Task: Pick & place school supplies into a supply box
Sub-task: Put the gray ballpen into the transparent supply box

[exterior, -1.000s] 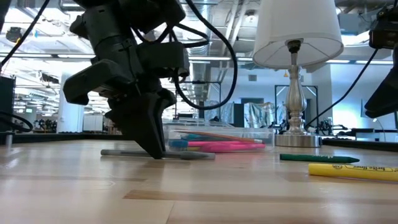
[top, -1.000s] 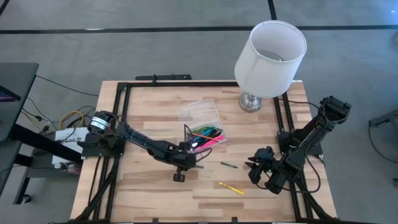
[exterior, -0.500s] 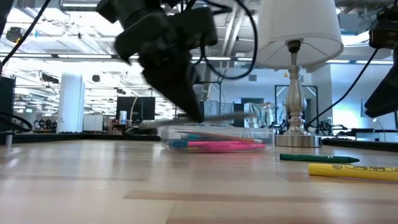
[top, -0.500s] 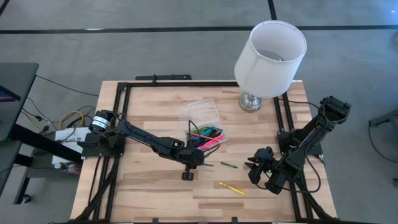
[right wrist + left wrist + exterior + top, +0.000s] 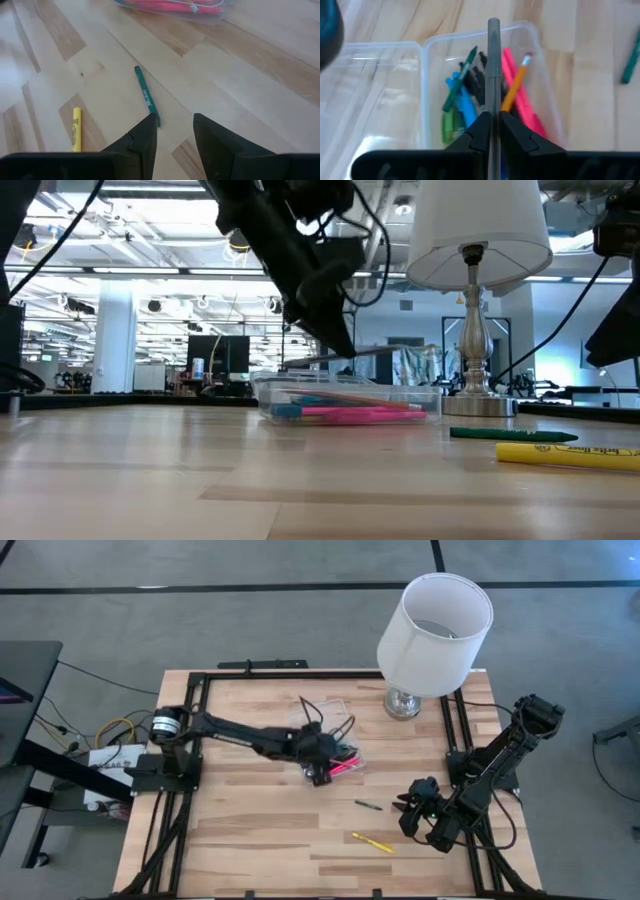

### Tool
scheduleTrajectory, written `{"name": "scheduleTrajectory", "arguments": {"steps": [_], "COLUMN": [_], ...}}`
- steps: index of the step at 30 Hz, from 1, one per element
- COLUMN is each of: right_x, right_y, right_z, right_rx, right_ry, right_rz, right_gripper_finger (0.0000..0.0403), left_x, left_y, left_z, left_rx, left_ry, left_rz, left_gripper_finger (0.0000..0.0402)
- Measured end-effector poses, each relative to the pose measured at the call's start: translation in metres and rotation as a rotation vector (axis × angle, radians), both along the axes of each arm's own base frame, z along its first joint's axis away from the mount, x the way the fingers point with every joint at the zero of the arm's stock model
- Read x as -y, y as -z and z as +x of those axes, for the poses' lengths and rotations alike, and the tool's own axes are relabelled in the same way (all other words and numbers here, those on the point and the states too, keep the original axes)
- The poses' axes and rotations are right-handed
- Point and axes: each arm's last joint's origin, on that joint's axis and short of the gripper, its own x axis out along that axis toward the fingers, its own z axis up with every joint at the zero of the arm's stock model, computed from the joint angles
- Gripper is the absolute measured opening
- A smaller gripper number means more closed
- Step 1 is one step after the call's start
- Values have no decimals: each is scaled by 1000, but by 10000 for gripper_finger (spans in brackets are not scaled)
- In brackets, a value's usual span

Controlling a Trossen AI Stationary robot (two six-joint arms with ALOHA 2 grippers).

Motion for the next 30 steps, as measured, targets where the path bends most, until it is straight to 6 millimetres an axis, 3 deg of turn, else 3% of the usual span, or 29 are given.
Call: {"name": "scheduleTrajectory", "arguments": {"steps": [6, 16, 30], "right_x": [-2, 1, 7], "right_y": [-1, -1, -3], "right_z": [1, 5, 18], "right_rx": [16, 21, 33], "right_ry": [0, 19, 15], "right_rz": [20, 25, 2], "right_gripper_finger": [120, 120, 120], "left_x": [-24, -33, -32], "left_y": [2, 3, 30], "left_z": [-2, -4, -3], "left_rx": [-40, -68, -165], "left_ry": [63, 146, 148], "left_rz": [7, 12, -91], "left_gripper_finger": [22, 29, 121]}}
